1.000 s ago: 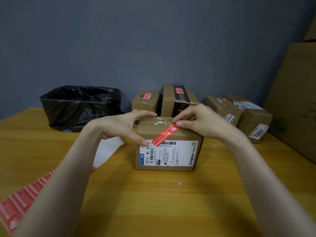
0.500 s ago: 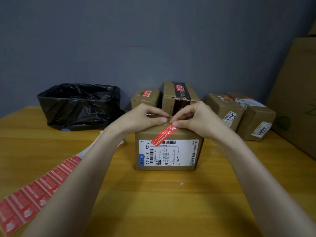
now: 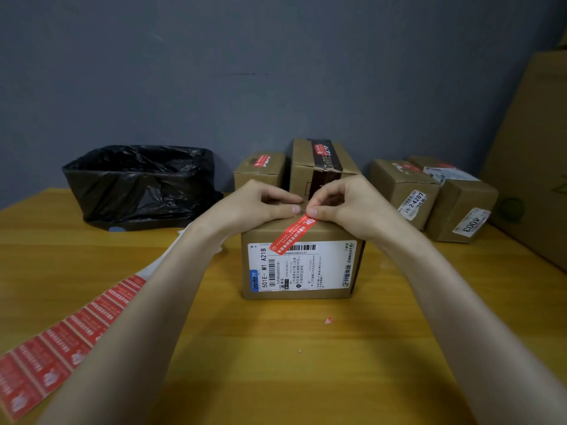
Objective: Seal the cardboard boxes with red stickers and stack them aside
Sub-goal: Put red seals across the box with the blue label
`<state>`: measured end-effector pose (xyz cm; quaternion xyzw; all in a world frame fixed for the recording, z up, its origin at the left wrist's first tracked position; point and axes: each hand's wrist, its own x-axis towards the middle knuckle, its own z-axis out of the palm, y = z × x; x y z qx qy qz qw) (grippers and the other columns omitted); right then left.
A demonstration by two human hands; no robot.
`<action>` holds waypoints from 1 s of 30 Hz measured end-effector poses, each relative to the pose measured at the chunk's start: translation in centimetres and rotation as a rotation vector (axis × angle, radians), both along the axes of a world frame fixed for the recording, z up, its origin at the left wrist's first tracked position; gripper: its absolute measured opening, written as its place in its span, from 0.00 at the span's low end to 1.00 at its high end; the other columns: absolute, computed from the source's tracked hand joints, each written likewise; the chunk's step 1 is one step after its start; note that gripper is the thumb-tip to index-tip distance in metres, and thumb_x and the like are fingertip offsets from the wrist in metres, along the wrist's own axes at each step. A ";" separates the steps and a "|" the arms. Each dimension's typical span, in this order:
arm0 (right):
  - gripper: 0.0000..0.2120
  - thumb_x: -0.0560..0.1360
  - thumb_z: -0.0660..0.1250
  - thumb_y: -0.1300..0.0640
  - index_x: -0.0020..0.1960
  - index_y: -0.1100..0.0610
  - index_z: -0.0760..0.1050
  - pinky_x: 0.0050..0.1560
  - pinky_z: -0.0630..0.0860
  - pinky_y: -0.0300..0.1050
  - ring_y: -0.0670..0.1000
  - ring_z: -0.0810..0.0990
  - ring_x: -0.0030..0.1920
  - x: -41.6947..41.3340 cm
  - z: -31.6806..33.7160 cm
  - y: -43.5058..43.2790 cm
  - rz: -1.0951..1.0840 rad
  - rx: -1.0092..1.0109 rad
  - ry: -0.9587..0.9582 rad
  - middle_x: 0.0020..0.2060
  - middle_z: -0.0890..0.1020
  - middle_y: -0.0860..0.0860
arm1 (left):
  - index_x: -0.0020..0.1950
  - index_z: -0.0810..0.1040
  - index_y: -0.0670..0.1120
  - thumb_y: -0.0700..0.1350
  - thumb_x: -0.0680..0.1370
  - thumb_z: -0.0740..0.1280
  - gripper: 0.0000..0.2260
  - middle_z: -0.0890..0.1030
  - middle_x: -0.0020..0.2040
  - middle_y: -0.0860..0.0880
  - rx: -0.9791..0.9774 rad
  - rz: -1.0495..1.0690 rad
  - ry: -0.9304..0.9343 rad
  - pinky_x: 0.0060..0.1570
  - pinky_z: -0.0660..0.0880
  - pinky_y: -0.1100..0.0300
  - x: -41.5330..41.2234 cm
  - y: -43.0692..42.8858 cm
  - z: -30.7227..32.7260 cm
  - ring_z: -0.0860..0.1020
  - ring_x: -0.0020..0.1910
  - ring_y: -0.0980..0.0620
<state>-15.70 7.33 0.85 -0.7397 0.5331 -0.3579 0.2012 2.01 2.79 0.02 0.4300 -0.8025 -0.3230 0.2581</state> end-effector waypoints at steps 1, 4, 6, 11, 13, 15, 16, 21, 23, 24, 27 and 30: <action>0.07 0.73 0.70 0.57 0.37 0.48 0.78 0.40 0.71 0.34 0.40 0.77 0.42 0.0 0.1 0.1 0.003 0.005 0.019 0.38 0.80 0.42 | 0.60 0.78 0.57 0.53 0.74 0.67 0.14 0.80 0.52 0.57 0.004 0.004 0.004 0.47 0.73 0.66 0.0 0.0 0.0 0.78 0.49 0.61; 0.08 0.75 0.67 0.55 0.38 0.46 0.76 0.40 0.71 0.33 0.41 0.77 0.43 0.0 0.4 0.2 0.021 0.009 0.077 0.39 0.78 0.41 | 0.60 0.78 0.56 0.53 0.74 0.67 0.15 0.80 0.53 0.56 0.006 0.011 0.009 0.49 0.73 0.66 0.1 0.0 0.0 0.78 0.50 0.61; 0.08 0.76 0.66 0.55 0.38 0.46 0.75 0.42 0.71 0.34 0.41 0.76 0.44 0.1 0.5 0.3 0.029 0.016 0.110 0.40 0.77 0.41 | 0.61 0.78 0.55 0.53 0.74 0.67 0.16 0.80 0.54 0.56 0.009 0.008 0.008 0.49 0.74 0.65 0.1 0.0 0.0 0.78 0.50 0.60; 0.09 0.77 0.64 0.54 0.38 0.46 0.75 0.41 0.71 0.35 0.42 0.76 0.44 0.1 0.6 0.4 0.032 0.031 0.113 0.40 0.77 0.42 | 0.62 0.77 0.55 0.53 0.74 0.67 0.16 0.79 0.53 0.56 0.007 -0.004 -0.011 0.48 0.73 0.65 0.1 0.0 -0.1 0.77 0.50 0.61; 0.09 0.76 0.65 0.55 0.38 0.47 0.76 0.44 0.72 0.37 0.42 0.76 0.45 0.2 0.7 0.4 0.034 0.014 0.070 0.40 0.78 0.43 | 0.62 0.76 0.55 0.53 0.74 0.67 0.17 0.79 0.54 0.56 0.004 -0.004 -0.026 0.47 0.73 0.66 0.1 0.0 0.0 0.77 0.50 0.61; 0.09 0.75 0.67 0.57 0.37 0.48 0.76 0.46 0.73 0.37 0.42 0.77 0.45 0.1 0.8 0.4 0.038 -0.005 0.027 0.39 0.79 0.43 | 0.63 0.76 0.55 0.53 0.74 0.66 0.17 0.79 0.54 0.56 0.004 -0.001 -0.038 0.48 0.73 0.66 0.1 0.0 0.0 0.77 0.50 0.61; 0.08 0.75 0.68 0.57 0.38 0.48 0.77 0.47 0.74 0.37 0.41 0.78 0.44 0.0 0.9 0.4 0.049 -0.003 0.000 0.39 0.80 0.44 | 0.63 0.76 0.55 0.53 0.74 0.66 0.17 0.79 0.54 0.57 0.003 -0.004 -0.041 0.48 0.73 0.66 0.1 0.1 0.1 0.77 0.50 0.61; 0.07 0.70 0.72 0.61 0.44 0.52 0.75 0.50 0.77 0.40 0.44 0.82 0.43 -0.4 1.1 0.9 0.133 0.064 -0.092 0.39 0.83 0.49 | 0.64 0.74 0.56 0.59 0.72 0.63 0.22 0.80 0.55 0.56 -0.011 -0.046 -0.145 0.52 0.75 0.63 0.5 0.6 0.7 0.78 0.51 0.61; 0.11 0.70 0.72 0.61 0.46 0.50 0.73 0.49 0.78 0.43 0.45 0.83 0.42 -0.4 1.2 1.0 0.129 0.066 -0.109 0.37 0.83 0.49 | 0.66 0.73 0.57 0.62 0.70 0.59 0.26 0.80 0.54 0.58 0.019 -0.094 -0.217 0.49 0.75 0.67 0.6 1.1 1.3 0.79 0.49 0.62; 0.13 0.70 0.72 0.61 0.48 0.48 0.72 0.49 0.79 0.44 0.46 0.84 0.42 -0.4 1.2 1.0 0.120 0.073 -0.117 0.36 0.83 0.50 | 0.65 0.72 0.58 0.63 0.71 0.56 0.24 0.79 0.54 0.59 0.044 -0.114 -0.239 0.47 0.74 0.69 0.7 1.3 1.5 0.78 0.48 0.64; 0.19 0.69 0.73 0.59 0.56 0.48 0.70 0.49 0.77 0.43 0.46 0.84 0.42 -0.6 1.1 0.9 0.063 0.113 -0.138 0.38 0.84 0.50 | 0.62 0.69 0.62 0.61 0.76 0.52 0.16 0.72 0.55 0.62 0.101 -0.139 -0.302 0.53 0.66 0.75 1.3 1.8 2.4 0.71 0.52 0.67; 0.16 0.69 0.73 0.61 0.55 0.53 0.75 0.43 0.76 0.37 0.41 0.82 0.39 -0.6 1.2 0.7 0.064 0.161 -0.160 0.35 0.82 0.46 | 0.67 0.63 0.67 0.73 0.66 0.61 0.31 0.62 0.64 0.62 0.079 -0.164 -0.460 0.68 0.61 0.60 2.4 1.6 2.7 0.62 0.65 0.61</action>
